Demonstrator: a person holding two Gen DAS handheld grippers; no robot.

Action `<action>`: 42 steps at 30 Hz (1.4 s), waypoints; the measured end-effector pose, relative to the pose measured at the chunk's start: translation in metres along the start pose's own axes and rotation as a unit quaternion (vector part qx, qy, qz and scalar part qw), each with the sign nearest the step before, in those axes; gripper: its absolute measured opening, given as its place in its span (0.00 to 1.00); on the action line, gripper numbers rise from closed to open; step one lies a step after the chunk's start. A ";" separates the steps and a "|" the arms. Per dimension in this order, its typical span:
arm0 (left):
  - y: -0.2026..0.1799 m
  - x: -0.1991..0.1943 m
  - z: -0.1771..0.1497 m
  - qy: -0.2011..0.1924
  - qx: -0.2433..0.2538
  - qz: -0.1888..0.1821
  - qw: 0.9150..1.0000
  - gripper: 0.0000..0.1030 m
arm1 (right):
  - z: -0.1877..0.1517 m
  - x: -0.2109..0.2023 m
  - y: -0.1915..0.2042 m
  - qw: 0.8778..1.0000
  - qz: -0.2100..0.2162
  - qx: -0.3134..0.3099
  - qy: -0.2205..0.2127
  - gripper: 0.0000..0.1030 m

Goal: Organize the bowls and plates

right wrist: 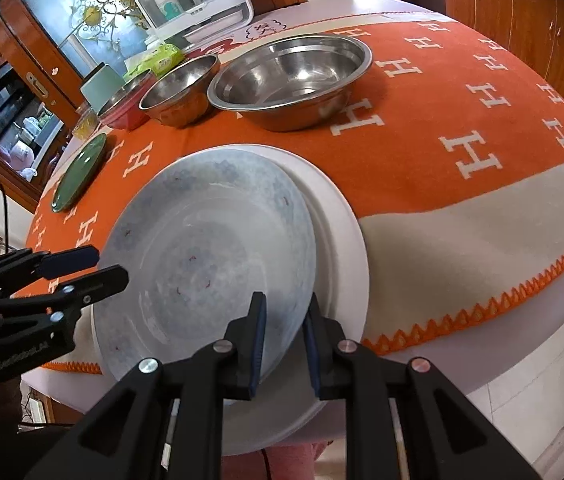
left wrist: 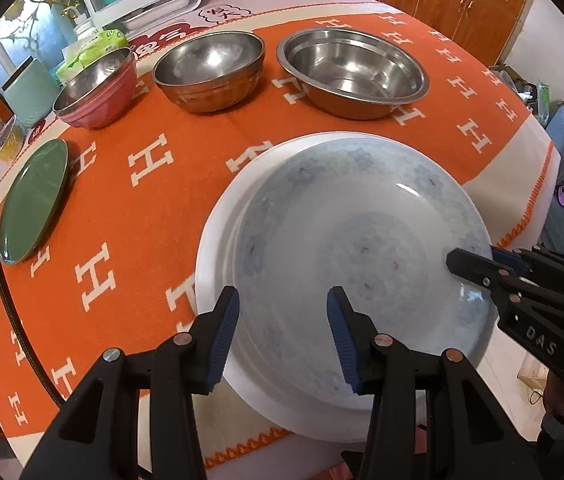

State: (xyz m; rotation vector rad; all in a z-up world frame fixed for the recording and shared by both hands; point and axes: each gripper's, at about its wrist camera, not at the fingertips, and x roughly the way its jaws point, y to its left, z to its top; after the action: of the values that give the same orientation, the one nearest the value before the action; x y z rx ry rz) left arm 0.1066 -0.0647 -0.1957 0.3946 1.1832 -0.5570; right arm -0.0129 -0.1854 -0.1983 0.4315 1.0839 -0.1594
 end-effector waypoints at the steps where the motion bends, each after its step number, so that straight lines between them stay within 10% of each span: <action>1: 0.000 -0.002 -0.002 -0.002 -0.001 -0.001 1.000 0.43 | 0.000 -0.001 -0.001 1.000 0.001 0.003 0.002 0.18; 21: 0.066 -0.061 -0.066 -0.003 -0.140 -0.003 0.990 0.51 | 0.014 -0.036 0.021 1.000 0.000 -0.012 -0.017 0.42; 42: 0.201 -0.126 -0.051 -0.029 -0.144 0.073 0.986 0.76 | 0.087 -0.043 0.134 0.990 0.084 -0.106 -0.038 0.43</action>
State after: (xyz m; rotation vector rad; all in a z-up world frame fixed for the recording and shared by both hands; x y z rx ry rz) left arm 0.1546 0.1504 -0.0942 0.2135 1.1489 -0.2637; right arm 0.0823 -0.1039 -0.0909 0.3206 0.9728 0.0869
